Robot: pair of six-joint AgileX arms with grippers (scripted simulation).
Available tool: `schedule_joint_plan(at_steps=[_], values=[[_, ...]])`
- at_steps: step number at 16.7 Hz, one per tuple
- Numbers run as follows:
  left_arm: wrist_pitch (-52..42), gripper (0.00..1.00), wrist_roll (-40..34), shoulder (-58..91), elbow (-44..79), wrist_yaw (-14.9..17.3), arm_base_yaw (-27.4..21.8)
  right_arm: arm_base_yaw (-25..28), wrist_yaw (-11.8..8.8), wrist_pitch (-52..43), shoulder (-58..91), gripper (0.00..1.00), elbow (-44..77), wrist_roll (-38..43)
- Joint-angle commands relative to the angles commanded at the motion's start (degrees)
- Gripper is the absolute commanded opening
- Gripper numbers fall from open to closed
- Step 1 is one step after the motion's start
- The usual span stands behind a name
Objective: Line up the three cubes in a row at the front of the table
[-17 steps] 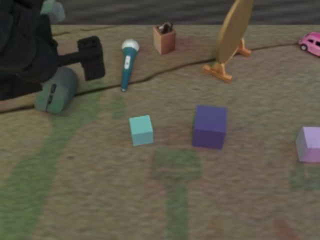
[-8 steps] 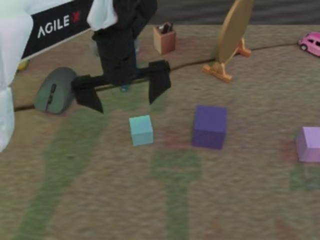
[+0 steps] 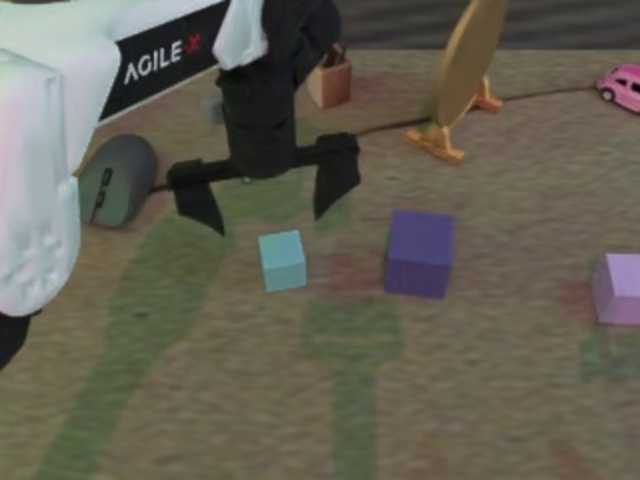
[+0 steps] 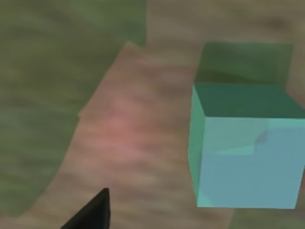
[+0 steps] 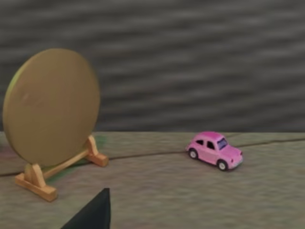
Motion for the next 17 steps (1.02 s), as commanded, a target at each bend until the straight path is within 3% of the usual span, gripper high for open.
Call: schedule_joint_plan(at_steps=[4, 10, 15, 17], values=[[2.4, 1.00, 0.2, 0.7, -2.0, 0.0, 0.2, 0.0, 0.0, 0.0, 0.0, 1.00, 0.0, 0.0], [15.5, 1.00, 0.2, 5.0, -10.2, 0.1, 0.1, 0.0, 0.0, 0.0, 0.0, 1.00, 0.0, 0.0], [16.7, 1.00, 0.1, 5.6, -11.1, 0.1, 0.1, 0.0, 0.0, 0.0, 0.0, 1.00, 0.0, 0.0], [16.7, 0.85, 0.1, 5.6, -11.1, 0.1, 0.1, 0.0, 0.0, 0.0, 0.0, 1.00, 0.0, 0.0]])
